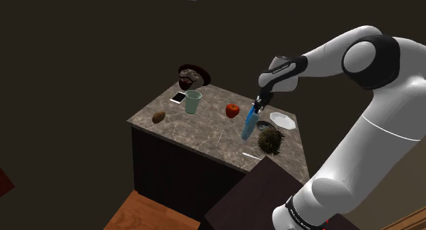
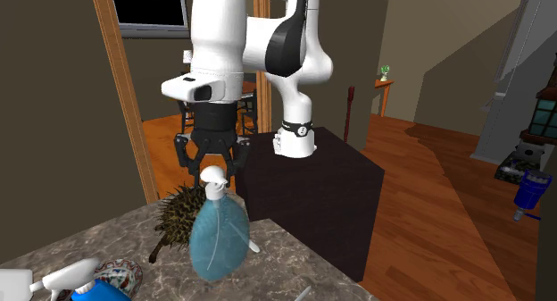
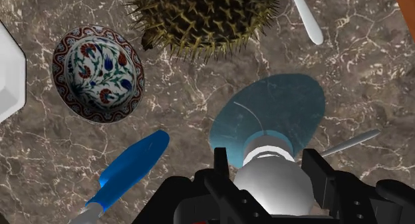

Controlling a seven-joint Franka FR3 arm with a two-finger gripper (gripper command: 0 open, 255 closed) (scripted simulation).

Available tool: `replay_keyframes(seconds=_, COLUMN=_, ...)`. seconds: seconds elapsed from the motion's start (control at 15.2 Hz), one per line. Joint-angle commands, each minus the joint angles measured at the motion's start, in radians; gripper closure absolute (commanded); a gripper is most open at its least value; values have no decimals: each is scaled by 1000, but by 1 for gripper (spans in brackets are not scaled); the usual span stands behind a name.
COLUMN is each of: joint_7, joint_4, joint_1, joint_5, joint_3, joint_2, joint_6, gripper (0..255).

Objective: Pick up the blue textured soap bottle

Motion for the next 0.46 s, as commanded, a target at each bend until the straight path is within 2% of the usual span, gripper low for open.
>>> replay_keyframes(seconds=0.0, joint_7=8, joint_4=8, joint_1=2, joint_5=-13, joint_3=-2, joint_2=-21, joint_6=-27, gripper=255)
replay_keyframes(seconds=0.4, joint_7=20, joint_4=28, joint_1=6, joint_5=-36, joint_3=-3, joint_2=-61, joint_6=-83, gripper=255)
